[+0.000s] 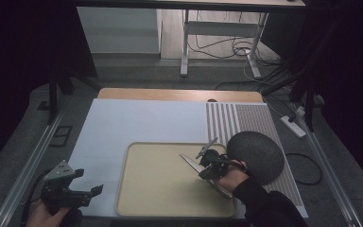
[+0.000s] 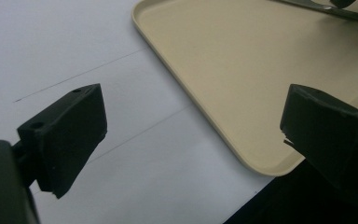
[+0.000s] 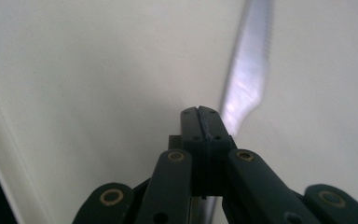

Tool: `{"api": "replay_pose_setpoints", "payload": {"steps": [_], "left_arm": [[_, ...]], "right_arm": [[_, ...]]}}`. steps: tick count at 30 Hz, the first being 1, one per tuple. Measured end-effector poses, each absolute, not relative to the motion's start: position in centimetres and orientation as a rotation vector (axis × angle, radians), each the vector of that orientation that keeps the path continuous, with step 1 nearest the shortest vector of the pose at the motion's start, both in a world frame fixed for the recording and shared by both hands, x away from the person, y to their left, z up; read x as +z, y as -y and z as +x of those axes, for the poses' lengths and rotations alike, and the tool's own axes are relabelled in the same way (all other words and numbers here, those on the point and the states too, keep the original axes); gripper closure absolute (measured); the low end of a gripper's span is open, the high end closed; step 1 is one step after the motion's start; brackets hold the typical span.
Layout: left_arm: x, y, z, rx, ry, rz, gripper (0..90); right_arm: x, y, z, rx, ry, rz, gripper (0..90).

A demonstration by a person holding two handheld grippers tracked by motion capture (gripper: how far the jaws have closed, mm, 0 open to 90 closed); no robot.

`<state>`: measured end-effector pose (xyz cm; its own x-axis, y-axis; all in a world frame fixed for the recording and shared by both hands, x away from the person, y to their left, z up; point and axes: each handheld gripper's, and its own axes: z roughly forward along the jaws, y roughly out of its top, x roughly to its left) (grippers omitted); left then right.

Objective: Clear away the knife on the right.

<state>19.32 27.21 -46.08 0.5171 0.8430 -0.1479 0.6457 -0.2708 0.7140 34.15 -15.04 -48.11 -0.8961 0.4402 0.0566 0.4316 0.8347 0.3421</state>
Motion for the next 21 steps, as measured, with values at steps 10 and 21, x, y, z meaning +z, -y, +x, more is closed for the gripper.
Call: {"api": "replay_pose_setpoints", "payload": {"steps": [10,21], "left_arm": [[-46.1,-27.2,19.3,0.338,-1.210,2.013,6.9],[-46.0,-27.3,19.3,0.338,-1.205,2.015,6.9]], "right_arm": [[-49.7,13.6,36.4,0.549,-2.989,0.716,90.0],[-49.5,16.9,38.0,0.531,-2.929,0.890,90.0]]}}
